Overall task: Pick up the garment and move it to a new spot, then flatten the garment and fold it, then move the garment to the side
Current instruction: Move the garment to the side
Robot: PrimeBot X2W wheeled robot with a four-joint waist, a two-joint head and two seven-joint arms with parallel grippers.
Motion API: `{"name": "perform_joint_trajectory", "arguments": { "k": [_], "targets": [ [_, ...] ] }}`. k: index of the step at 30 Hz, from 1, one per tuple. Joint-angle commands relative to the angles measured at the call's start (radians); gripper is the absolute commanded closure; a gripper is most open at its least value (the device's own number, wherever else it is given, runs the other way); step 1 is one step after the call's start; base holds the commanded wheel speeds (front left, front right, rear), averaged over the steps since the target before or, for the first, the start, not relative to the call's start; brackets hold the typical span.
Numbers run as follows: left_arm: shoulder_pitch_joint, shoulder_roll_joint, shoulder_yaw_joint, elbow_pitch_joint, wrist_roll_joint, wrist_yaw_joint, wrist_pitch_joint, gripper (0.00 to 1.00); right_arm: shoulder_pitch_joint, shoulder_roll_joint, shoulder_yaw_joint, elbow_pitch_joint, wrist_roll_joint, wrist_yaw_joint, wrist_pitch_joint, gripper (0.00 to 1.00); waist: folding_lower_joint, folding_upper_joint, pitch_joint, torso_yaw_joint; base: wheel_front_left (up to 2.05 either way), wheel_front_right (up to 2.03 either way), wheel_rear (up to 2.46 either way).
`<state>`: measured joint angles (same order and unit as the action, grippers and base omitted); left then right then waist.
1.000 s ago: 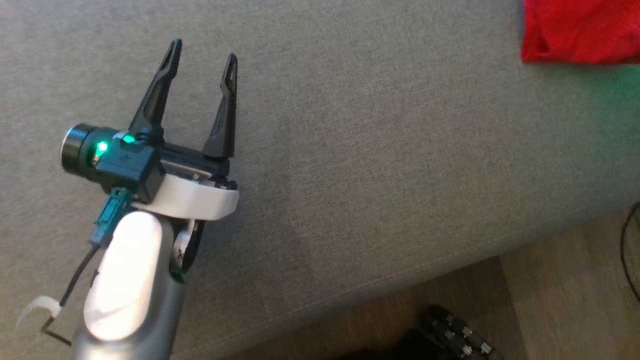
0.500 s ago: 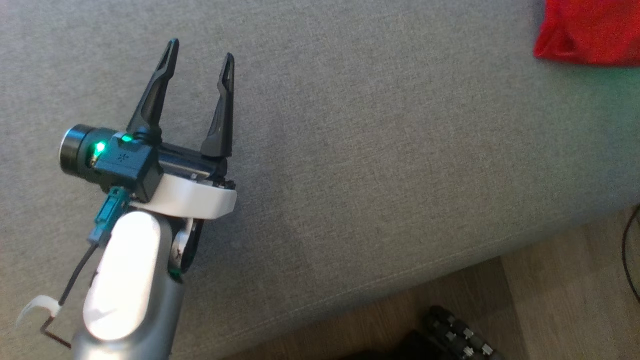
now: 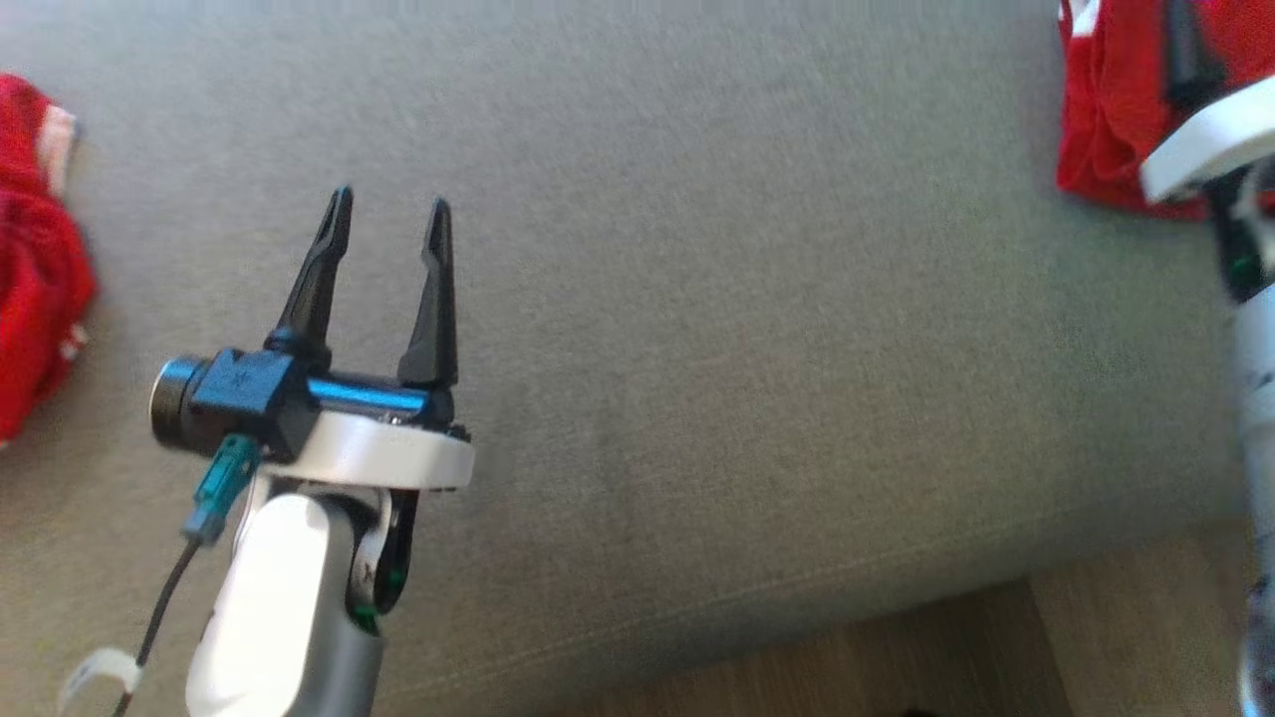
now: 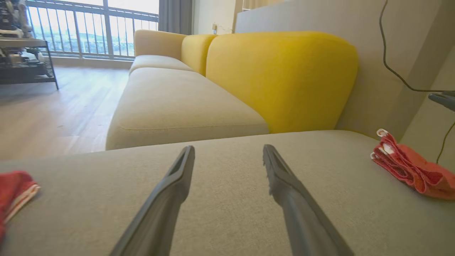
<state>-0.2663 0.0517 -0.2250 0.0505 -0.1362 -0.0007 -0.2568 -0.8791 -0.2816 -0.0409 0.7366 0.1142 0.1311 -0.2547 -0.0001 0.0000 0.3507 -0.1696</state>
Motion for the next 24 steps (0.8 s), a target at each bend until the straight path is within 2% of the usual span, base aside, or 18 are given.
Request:
{"name": "perform_joint_trajectory", "arguments": {
  "k": [1,6,11,18,24],
  "targets": [
    [0.010,0.001,0.039,-0.037,-0.007,0.010,-0.005,0.00,0.039,0.018,0.025,-0.066,0.002,0.000,-0.007,0.00,0.0001,0.0000,-0.084,0.062,0.00,0.00,0.00],
    [0.062,-0.001,0.060,-0.049,-0.027,0.036,-0.005,0.00,0.168,0.082,0.064,-0.190,0.011,0.000,-0.007,0.00,0.0001,0.0000,-0.158,0.115,0.00,0.00,0.00],
    [0.105,-0.001,0.057,-0.056,-0.026,0.051,-0.005,0.00,0.282,0.129,0.078,-0.256,0.008,0.000,-0.007,0.00,0.0001,0.0000,-0.203,0.148,0.00,0.00,0.00],
    [0.170,-0.001,0.049,-0.070,-0.050,0.062,-0.005,0.00,0.467,0.207,0.015,-0.351,0.002,0.000,-0.007,0.00,0.0001,0.0000,-0.256,0.188,0.00,0.00,0.00],
    [0.218,-0.001,0.065,-0.070,-0.053,0.063,-0.005,0.00,0.584,0.230,-0.007,-0.380,0.017,0.000,-0.007,0.00,0.0001,0.0000,-0.287,0.199,0.00,0.00,0.00]
  ]
}}
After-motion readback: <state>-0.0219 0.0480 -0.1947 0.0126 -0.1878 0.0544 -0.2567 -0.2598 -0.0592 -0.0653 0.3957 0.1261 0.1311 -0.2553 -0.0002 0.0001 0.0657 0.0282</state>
